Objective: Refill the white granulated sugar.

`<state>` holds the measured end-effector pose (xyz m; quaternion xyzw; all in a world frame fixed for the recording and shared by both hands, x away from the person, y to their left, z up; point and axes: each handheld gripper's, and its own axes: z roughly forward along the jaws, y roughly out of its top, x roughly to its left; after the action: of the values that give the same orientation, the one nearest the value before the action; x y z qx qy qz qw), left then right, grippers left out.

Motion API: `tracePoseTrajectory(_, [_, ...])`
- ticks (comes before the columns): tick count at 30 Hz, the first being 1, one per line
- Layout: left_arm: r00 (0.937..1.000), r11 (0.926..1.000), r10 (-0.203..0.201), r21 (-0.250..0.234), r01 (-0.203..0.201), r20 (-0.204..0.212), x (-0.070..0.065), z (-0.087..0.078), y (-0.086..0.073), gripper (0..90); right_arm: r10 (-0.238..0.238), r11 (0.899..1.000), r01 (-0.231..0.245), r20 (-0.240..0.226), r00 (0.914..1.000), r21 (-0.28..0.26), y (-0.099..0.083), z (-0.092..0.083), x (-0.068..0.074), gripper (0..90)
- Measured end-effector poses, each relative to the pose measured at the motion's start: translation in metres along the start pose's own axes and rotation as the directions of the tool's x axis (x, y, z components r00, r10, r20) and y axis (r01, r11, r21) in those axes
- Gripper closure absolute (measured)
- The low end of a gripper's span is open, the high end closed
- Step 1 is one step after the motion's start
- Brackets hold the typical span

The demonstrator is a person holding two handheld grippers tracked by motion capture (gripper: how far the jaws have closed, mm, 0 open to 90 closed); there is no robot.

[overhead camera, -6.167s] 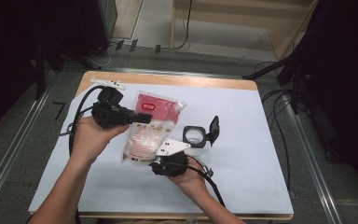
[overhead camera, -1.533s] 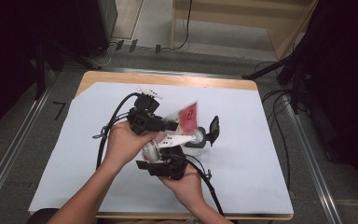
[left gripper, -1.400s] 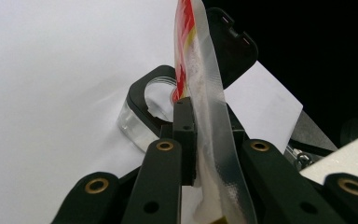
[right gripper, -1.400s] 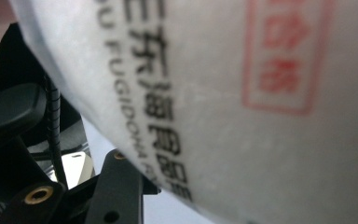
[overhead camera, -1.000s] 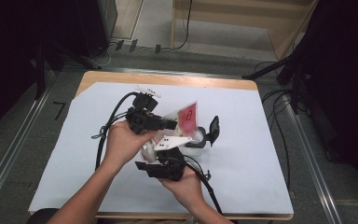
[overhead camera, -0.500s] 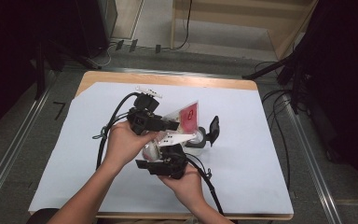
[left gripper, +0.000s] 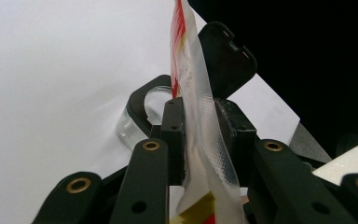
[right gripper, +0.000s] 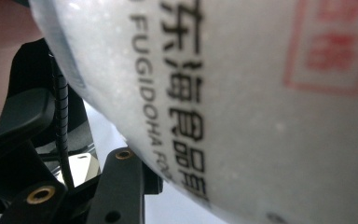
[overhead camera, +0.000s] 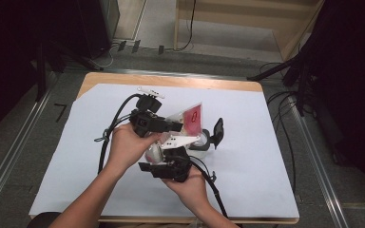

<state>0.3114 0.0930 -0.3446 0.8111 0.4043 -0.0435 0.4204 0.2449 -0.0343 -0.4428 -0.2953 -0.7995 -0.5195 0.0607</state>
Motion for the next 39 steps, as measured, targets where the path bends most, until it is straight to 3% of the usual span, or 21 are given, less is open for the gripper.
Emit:
tracePoseTrajectory(10, [0.9999,0.9999,0.011,-0.002,-0.011,0.001,-0.0025,-0.0053,0.0033,75.8,-0.022,1.0,0.022,-0.006,0.9997,-0.003,0.0033,0.0006,0.0063,61.9])
tracePoseTrajectory(23, [0.9993,0.9993,0.037,0.007,-0.037,-0.008,-0.0022,-0.0018,0.0033,75.5,-0.037,0.999,0.036,0.006,0.9993,0.007,0.0018,0.0002,0.0039,62.1])
tracePoseTrajectory(39, [0.9997,0.9997,0.025,0.006,-0.025,-0.007,-0.001,-0.0022,0.003,76.4,-0.051,0.999,0.05,0.02,0.9985,0.016,0.0015,0.0001,0.0056,62.3])
